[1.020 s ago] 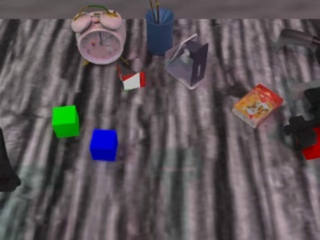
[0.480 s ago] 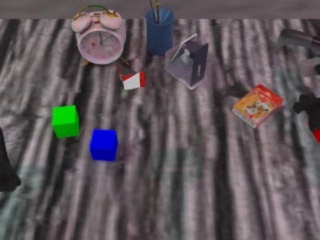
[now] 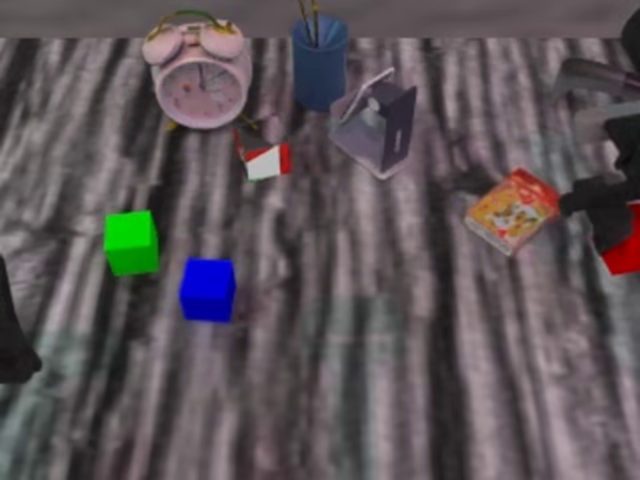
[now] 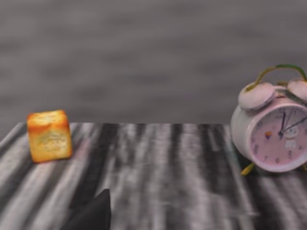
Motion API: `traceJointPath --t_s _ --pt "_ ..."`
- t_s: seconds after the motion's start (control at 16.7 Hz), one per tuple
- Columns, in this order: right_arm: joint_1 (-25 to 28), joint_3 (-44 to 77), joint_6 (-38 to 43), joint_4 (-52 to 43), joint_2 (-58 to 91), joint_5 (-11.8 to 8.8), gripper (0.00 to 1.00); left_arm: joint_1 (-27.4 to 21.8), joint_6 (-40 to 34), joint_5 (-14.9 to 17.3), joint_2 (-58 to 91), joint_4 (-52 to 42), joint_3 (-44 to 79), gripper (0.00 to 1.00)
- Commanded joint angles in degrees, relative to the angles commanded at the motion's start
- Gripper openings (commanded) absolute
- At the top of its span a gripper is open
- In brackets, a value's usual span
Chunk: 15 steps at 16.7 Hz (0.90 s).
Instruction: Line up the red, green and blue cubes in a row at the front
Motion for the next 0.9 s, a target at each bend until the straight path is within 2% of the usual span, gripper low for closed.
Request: traceJointPath --t_s 0.24,0.72,0.9 --pt "10.9 9.0 13.2 -4.1 5.7 0.4 0.0 0.0 0.0 0.0 0.0 0.0 0.0 1.0" --pt "40.0 29.7 51.5 -13.7 17.8 1.2 0.0 0.0 0.0 0.0 0.0 0.0 0.0 1.0" --pt "47.6 34.7 60.0 -15.5 19.9 1.6 0.0 0.0 0.0 0.0 0.0 0.0 0.0 1.0"
